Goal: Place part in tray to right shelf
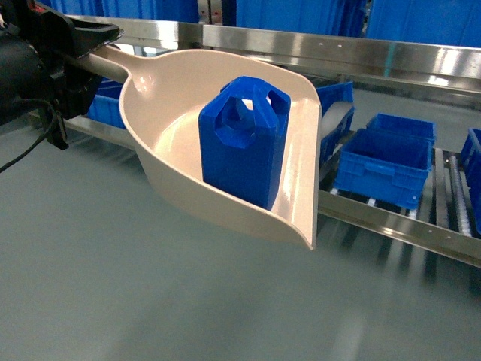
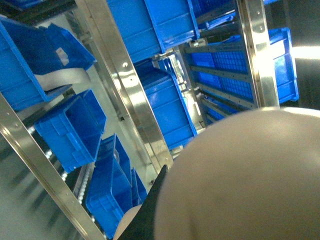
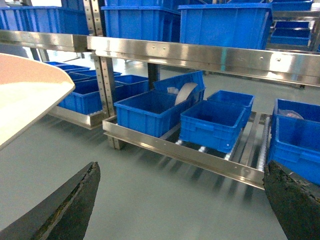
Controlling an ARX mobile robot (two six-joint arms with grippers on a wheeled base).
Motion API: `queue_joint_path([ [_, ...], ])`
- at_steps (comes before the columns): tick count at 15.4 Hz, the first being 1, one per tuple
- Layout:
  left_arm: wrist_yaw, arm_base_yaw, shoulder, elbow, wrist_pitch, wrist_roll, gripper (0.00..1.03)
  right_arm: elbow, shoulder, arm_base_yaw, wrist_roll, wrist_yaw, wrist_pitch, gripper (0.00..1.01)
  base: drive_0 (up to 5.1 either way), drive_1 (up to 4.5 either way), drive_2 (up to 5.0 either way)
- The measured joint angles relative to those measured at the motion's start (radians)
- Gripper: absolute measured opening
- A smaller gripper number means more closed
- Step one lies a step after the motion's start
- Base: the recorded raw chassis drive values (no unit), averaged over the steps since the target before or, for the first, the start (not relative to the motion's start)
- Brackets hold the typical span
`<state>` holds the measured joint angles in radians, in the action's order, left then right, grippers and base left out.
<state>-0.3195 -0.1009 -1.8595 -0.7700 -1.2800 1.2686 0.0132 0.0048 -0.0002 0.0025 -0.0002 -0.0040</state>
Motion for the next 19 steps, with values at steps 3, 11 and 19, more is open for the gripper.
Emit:
queue_joint_path([
  [3,0.000,0.000,0.000,0.000,0.000,0.000,0.13,0.000,0.000,0.000,0.000,0.000,0.000,0.98,-1.5,-1.48,-1.5],
  [11,0.000,0.000,0.000,0.000,0.000,0.000,0.13,0.000,0.000,0.000,0.000,0.000,0.000,0.98,-1.5,-1.53,-1.5],
  [19,0.000,0.000,0.000,0.000,0.000,0.000,0.13,0.000,0.000,0.000,0.000,0.000,0.000,0.98,-1.5,-1.46,-1.5],
])
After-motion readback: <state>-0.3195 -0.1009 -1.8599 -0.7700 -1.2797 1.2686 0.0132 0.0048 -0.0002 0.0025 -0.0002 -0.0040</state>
